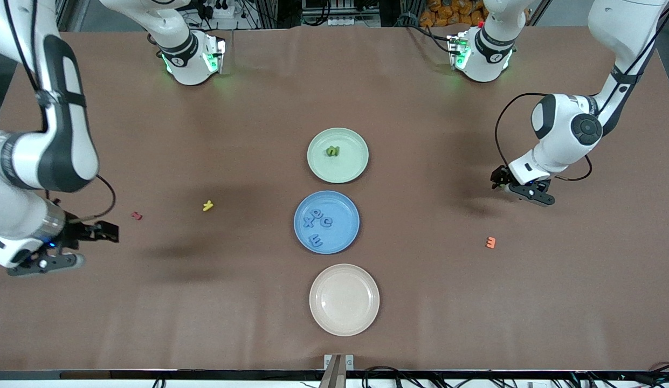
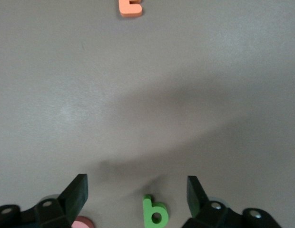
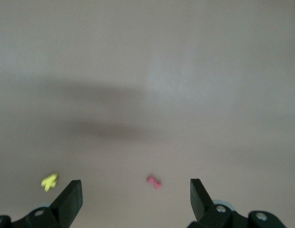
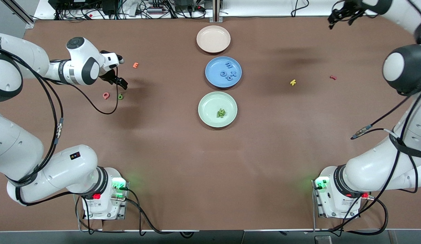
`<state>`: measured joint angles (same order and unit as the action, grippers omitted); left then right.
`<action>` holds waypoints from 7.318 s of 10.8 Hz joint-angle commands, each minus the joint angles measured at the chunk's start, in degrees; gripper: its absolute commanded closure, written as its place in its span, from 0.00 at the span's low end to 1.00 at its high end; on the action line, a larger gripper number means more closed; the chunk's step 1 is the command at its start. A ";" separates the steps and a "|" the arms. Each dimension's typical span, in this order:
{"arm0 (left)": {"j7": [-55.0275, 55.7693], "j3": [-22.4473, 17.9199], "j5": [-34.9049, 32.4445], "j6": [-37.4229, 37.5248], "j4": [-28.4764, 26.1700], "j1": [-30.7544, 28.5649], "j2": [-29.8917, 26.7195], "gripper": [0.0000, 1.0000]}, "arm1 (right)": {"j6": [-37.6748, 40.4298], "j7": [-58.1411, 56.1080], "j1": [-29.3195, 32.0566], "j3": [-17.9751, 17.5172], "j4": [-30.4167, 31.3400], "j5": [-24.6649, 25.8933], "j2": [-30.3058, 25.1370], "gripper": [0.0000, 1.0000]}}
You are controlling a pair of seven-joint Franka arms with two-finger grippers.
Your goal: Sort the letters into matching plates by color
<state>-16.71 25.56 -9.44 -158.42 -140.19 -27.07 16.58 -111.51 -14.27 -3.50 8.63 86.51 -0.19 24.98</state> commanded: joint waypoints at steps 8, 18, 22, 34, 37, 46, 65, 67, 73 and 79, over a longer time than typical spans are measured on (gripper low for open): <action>5.99 0.81 -0.14 -0.31 -4.74 0.70 -1.82 0.31 | 35.39 10.76 -0.98 1.30 -5.82 1.07 -22.15 0.00; 5.99 0.55 -3.29 -0.22 -5.62 0.53 -1.55 0.34 | 23.72 20.33 -3.44 0.95 0.68 0.89 -22.08 0.00; 5.99 -0.77 -7.17 -0.22 -5.71 0.35 -1.47 0.37 | 20.36 22.71 -3.44 0.86 0.51 0.54 -21.64 0.00; 6.52 -0.07 -7.17 7.31 0.43 1.31 -1.47 1.00 | 19.48 19.02 -3.27 -0.19 -0.29 -1.39 -21.64 0.00; 15.08 4.22 -6.91 14.78 6.58 4.12 -2.08 1.00 | 19.05 19.10 -3.36 -0.10 -0.29 -1.39 -21.55 0.00; 64.39 9.42 -4.11 27.38 19.06 34.16 1.15 1.00 | 19.66 19.55 -3.62 -0.10 -0.29 -1.22 -21.55 0.00; 90.72 8.72 -11.65 26.41 39.21 53.17 23.93 1.00 | 20.71 19.02 -3.36 -0.10 0.06 -1.22 -20.76 0.00; 90.80 8.72 -11.74 26.41 39.21 53.26 24.37 0.88 | 20.71 19.02 -3.36 -0.10 0.15 -1.22 -20.76 0.00; 92.30 8.81 -10.95 26.41 42.01 52.73 23.50 0.00 | 20.63 19.02 -3.09 -0.10 0.15 -1.22 -20.58 0.00; 79.79 8.46 -6.67 29.47 42.02 44.23 11.74 0.00 | 19.93 19.02 -2.92 -0.10 -0.20 -1.22 -19.79 0.00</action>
<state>72.19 34.14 -19.06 -132.06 -96.93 22.17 34.21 -91.41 5.21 -6.94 8.77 86.77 -0.94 5.04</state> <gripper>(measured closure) 0.000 0.000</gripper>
